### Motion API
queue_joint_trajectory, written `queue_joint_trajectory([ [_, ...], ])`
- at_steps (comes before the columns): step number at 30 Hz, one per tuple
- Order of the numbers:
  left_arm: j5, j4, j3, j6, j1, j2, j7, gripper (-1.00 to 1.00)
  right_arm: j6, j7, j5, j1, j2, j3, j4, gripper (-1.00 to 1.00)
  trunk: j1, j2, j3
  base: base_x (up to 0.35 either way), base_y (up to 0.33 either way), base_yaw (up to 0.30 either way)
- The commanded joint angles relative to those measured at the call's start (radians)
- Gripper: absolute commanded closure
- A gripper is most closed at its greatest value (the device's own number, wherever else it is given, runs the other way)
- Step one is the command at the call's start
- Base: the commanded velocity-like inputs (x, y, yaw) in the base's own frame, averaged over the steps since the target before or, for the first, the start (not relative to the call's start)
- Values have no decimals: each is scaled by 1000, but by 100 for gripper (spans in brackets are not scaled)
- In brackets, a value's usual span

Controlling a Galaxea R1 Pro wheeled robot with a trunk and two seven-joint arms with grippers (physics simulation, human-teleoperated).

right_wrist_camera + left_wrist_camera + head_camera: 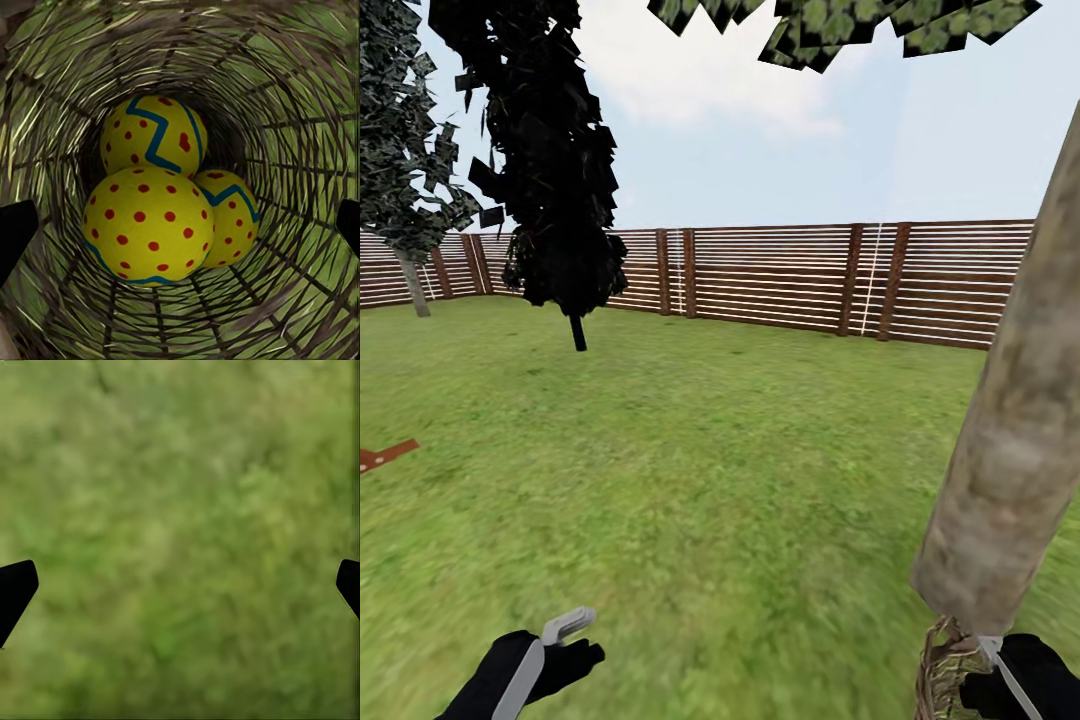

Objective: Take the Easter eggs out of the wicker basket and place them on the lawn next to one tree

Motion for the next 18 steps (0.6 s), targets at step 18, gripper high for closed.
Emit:
queue_joint_trajectory([
  [18,10,-1,1,4,0,-5,8,-100,4,6,7,0,2,-1,-1,-100,0,0,-1,75,-119,105],
])
